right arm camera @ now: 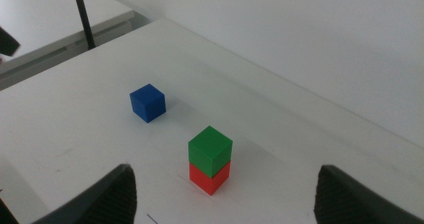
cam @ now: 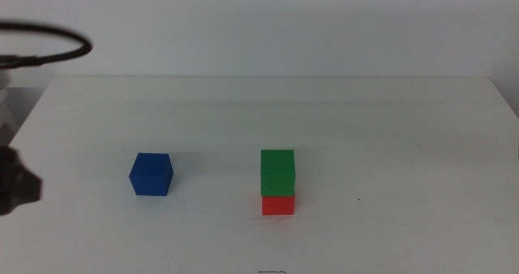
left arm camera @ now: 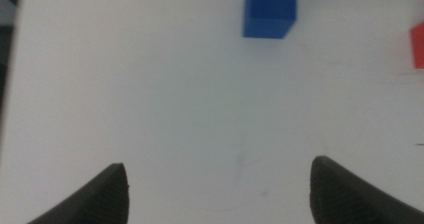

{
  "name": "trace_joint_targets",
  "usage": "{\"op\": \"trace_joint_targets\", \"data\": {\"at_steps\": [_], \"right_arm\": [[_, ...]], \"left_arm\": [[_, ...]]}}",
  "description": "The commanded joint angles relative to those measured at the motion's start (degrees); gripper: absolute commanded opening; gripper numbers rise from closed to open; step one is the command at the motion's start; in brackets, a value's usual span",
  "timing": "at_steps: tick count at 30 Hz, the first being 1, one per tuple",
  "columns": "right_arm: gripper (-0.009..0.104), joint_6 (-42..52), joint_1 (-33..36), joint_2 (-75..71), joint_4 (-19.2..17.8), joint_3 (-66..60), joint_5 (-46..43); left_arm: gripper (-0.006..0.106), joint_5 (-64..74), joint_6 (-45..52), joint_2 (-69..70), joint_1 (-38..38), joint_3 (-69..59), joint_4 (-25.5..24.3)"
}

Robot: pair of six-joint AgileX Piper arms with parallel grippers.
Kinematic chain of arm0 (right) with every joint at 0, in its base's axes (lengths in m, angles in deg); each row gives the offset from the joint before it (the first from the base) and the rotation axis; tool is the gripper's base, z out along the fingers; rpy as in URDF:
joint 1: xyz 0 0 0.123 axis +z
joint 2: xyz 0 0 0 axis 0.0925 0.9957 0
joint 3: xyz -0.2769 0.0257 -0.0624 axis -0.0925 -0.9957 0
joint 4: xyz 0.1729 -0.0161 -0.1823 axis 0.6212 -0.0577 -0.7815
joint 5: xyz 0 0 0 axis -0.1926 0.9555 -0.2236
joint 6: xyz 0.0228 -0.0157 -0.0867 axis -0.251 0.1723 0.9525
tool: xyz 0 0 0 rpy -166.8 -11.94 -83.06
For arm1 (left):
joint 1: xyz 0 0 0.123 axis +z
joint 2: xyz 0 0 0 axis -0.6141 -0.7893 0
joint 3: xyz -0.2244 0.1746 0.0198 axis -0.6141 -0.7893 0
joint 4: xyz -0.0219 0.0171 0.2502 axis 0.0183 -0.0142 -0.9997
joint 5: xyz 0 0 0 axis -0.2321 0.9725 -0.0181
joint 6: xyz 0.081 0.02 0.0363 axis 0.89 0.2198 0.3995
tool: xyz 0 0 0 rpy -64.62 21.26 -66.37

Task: Stack red cubes first, then green, then blue cubes in a specific spot.

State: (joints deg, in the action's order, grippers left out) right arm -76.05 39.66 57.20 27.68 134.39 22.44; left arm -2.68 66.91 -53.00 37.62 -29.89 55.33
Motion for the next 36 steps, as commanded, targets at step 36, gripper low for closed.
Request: {"op": "trace_joint_targets", "data": {"at_steps": [36], "right_arm": [[0.09, 0.7, -0.3, 0.2, 0.1, 1.3, -4.0]], "left_arm": [[0.094, -1.7, -1.3, -53.3, -11.6, 33.8, -1.4]]}}
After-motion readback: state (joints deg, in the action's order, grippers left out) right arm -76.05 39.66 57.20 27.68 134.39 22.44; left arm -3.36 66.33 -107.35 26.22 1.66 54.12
